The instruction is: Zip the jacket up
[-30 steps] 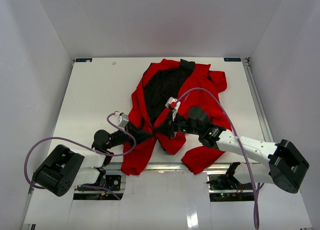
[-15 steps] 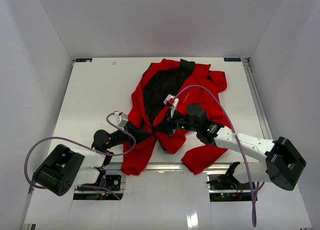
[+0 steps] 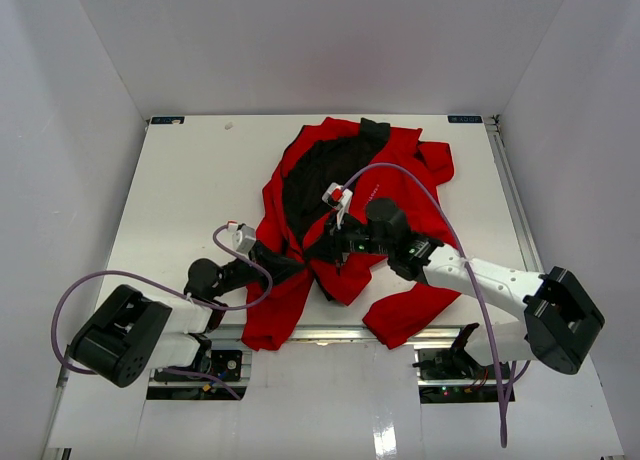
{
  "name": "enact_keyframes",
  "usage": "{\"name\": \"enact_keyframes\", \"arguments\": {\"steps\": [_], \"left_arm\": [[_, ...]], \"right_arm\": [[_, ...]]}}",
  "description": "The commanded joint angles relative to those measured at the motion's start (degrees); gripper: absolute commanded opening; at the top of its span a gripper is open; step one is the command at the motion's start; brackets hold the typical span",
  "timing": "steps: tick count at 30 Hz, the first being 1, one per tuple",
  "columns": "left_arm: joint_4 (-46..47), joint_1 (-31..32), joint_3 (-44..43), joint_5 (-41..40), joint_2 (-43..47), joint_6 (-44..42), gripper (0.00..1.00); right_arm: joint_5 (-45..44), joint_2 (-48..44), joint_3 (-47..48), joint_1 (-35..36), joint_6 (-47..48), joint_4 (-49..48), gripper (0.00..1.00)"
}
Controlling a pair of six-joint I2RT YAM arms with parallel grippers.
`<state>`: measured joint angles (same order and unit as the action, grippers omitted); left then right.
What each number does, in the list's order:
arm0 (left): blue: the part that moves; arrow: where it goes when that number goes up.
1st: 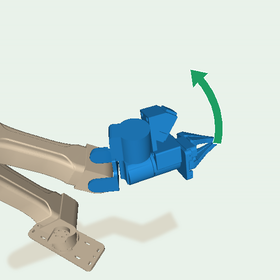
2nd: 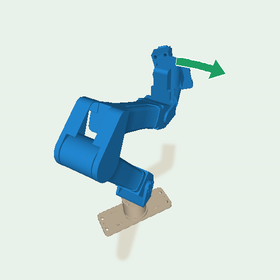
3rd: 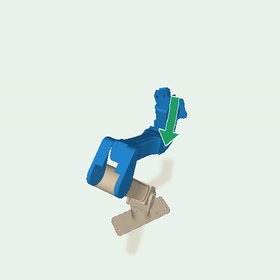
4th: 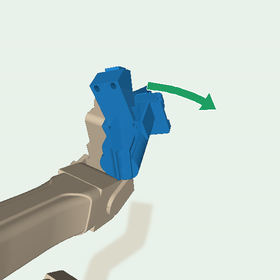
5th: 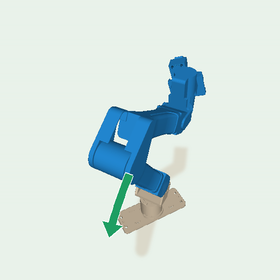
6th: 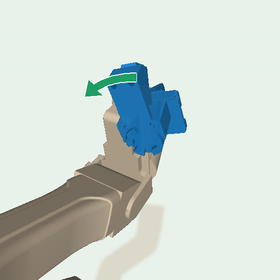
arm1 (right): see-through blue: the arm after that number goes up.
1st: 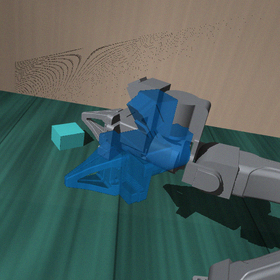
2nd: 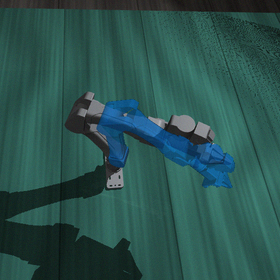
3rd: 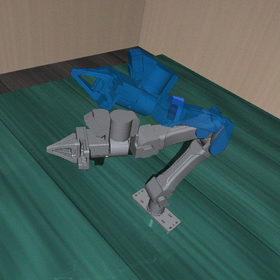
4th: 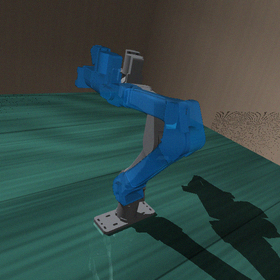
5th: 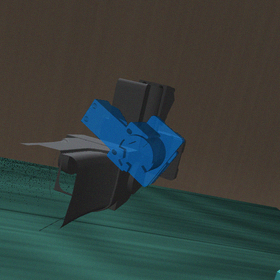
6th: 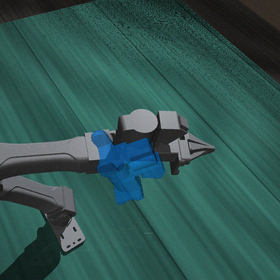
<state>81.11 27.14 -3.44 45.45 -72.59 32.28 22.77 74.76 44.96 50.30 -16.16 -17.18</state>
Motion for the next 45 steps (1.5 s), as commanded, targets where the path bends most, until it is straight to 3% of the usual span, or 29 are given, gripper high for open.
{"name": "enact_keyframes", "arguments": {"steps": [1,11,15,20,31,45], "left_arm": [[8.86,2.77,1.26,8.53,-0.74,-1.08,0.00],[5.69,3.71,0.12,7.12,-0.58,-2.42,0.00],[-2.08,3.71,-1.27,3.25,2.29,-4.16,0.00],[-1.98,3.71,-1.01,2.02,3.66,-2.70,0.00],[-5.81,3.71,-1.76,-0.69,4.49,-1.24,0.00],[-7.53,3.67,-2.52,-0.67,4.49,-0.72,0.00]], "right_arm": [[-2.62,-0.17,5.61,-0.89,-0.70,-12.60,0.08],[-1.29,-0.40,5.93,-1.70,-1.31,-11.73,0.08],[-0.29,-1.40,1.24,-1.52,-2.22,-14.10,0.08],[-0.24,-1.46,-3.49,-1.37,-2.56,-16.84,0.09],[-3.83,-1.08,-6.32,-0.04,-0.97,-15.25,0.32],[-14.88,-10.22,-10.32,-0.03,-0.46,-8.18,0.57]]}}
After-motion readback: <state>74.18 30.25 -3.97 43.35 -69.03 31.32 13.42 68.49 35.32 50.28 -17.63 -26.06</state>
